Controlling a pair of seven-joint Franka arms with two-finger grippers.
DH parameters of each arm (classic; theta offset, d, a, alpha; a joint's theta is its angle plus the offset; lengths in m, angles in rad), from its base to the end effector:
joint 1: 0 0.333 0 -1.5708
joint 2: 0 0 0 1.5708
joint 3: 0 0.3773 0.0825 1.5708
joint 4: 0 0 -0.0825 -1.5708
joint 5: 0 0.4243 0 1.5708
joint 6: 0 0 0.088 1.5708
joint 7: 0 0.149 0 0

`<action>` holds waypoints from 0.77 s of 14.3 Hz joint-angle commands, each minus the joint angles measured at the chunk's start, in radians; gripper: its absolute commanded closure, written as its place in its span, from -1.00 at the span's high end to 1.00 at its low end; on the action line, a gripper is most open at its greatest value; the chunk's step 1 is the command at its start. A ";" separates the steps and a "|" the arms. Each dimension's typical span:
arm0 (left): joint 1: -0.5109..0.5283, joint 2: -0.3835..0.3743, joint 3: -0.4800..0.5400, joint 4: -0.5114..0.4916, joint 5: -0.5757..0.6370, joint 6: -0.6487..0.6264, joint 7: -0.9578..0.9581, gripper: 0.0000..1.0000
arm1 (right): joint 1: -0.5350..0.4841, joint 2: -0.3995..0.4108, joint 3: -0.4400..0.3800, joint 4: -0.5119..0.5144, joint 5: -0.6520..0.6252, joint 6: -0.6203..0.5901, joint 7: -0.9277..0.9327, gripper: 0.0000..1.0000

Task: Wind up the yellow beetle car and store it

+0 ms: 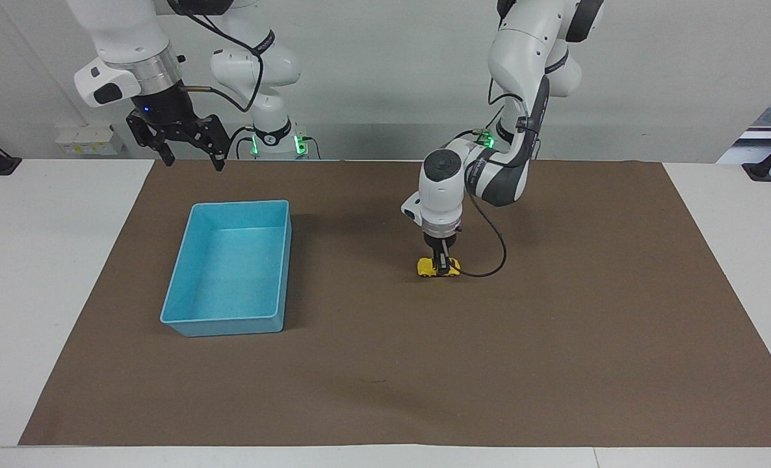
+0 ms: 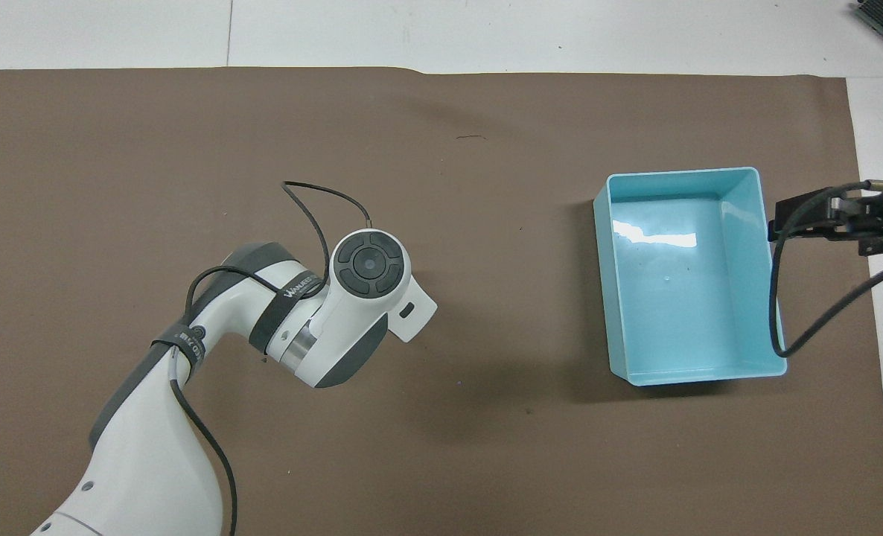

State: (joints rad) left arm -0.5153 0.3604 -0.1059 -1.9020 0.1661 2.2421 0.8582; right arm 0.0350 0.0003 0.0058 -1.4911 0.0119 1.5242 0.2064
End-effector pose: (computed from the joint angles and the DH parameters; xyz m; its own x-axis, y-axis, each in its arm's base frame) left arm 0.5569 -0.3819 0.3007 -0.0049 -0.9966 -0.0825 -0.9990 0.0085 -0.0433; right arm 0.5913 0.0260 0.6801 0.9860 -0.1643 0.0297 -0.1638 -0.9863 -0.0183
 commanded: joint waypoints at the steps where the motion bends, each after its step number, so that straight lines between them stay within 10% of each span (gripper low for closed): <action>1: 0.041 -0.037 0.000 -0.097 0.023 0.080 0.041 -1.00 | -0.009 -0.023 -0.001 -0.028 0.020 0.014 -0.025 1.00; 11: 0.152 -0.123 0.002 -0.216 0.023 0.115 0.159 -1.00 | -0.009 -0.023 -0.001 -0.028 0.020 0.014 -0.025 1.00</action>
State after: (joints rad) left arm -0.3935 0.2704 -0.1026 -2.0392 0.1662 2.2983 0.9918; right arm 0.0350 0.0003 0.0058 -1.4911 0.0119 1.5242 0.2064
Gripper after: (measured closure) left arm 0.542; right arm 0.000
